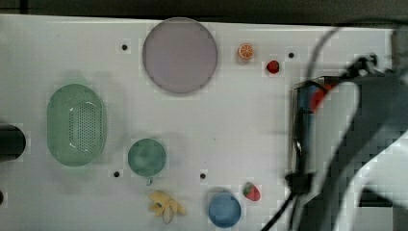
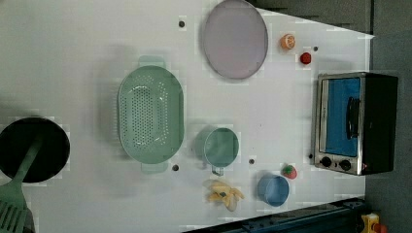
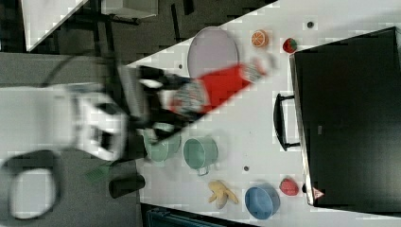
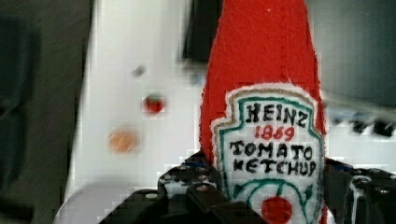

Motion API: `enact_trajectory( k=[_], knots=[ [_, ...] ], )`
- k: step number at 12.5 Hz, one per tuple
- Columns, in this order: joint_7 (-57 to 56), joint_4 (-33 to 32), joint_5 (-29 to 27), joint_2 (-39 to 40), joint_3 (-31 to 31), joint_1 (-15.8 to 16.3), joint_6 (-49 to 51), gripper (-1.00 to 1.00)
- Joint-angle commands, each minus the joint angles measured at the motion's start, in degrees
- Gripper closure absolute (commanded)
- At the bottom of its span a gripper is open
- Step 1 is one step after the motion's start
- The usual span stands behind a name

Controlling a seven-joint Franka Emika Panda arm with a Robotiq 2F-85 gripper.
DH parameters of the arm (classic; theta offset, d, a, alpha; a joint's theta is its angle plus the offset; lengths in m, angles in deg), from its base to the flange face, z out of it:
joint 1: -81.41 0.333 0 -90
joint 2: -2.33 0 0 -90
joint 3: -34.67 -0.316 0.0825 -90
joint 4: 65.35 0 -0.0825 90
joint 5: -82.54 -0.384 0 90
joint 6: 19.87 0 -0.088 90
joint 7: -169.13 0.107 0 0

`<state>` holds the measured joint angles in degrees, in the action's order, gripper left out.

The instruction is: Pick Ketchup from oven and place it on table.

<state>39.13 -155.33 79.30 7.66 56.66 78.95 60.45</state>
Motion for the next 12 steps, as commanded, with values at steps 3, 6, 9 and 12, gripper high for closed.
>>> enact_trajectory(
  k=[3,6,9,12],
  knots=[
    [0.06,0.84,0.45,-0.36,-13.57,6.42,7.56,-0.27],
    [0.14,-3.91,0.58,-0.35,-18.14,6.99,6.79,-0.27],
    [0.14,-11.59,2.00,-0.36,-19.26,7.10,1.92,-0.27],
    [0.14,-21.64,2.68,-0.32,-18.92,6.99,-8.19,-0.27]
  ],
)
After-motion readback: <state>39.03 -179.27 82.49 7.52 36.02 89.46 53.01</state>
